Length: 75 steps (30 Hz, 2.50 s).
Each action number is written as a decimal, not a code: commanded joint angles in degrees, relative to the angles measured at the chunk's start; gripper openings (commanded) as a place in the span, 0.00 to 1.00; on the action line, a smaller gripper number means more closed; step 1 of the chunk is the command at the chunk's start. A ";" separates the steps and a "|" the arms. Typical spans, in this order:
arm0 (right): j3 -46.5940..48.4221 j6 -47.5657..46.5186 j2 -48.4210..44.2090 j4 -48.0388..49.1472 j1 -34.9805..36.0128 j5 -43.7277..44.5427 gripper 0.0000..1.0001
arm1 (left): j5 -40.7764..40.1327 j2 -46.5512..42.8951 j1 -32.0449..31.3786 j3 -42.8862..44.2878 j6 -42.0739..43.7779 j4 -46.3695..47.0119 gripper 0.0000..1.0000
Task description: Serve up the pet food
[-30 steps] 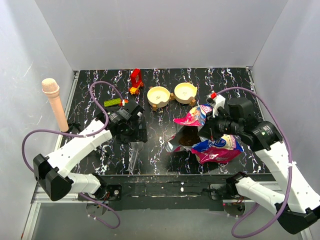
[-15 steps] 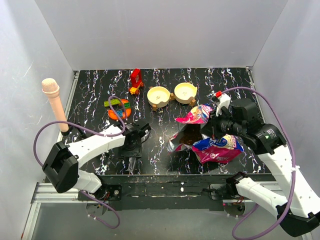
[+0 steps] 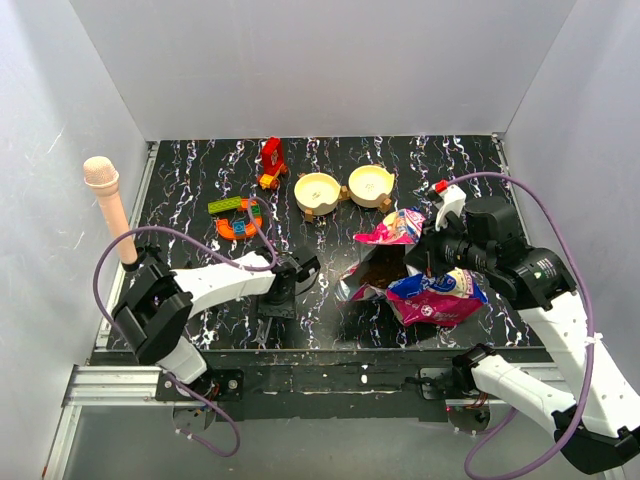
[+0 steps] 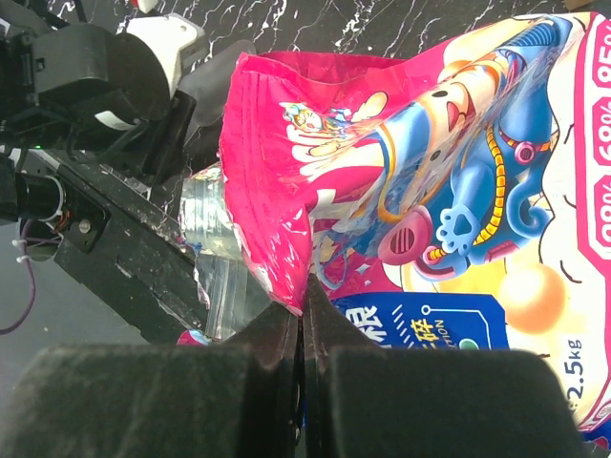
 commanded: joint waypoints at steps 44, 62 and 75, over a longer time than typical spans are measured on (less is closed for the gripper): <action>6.46 1.90 -2.23 -2.50 -0.05 -3.99 0.01 | 52.88 0.06 23.39 -12.78 14.34 48.02 0.39; 6.63 3.13 -2.15 -3.11 -0.05 -5.48 0.01 | 30.72 -1.03 12.49 1.19 38.06 27.96 0.51; 8.48 3.04 -1.53 -4.96 -0.05 -5.22 0.01 | 28.60 5.94 12.14 7.52 44.67 24.90 0.52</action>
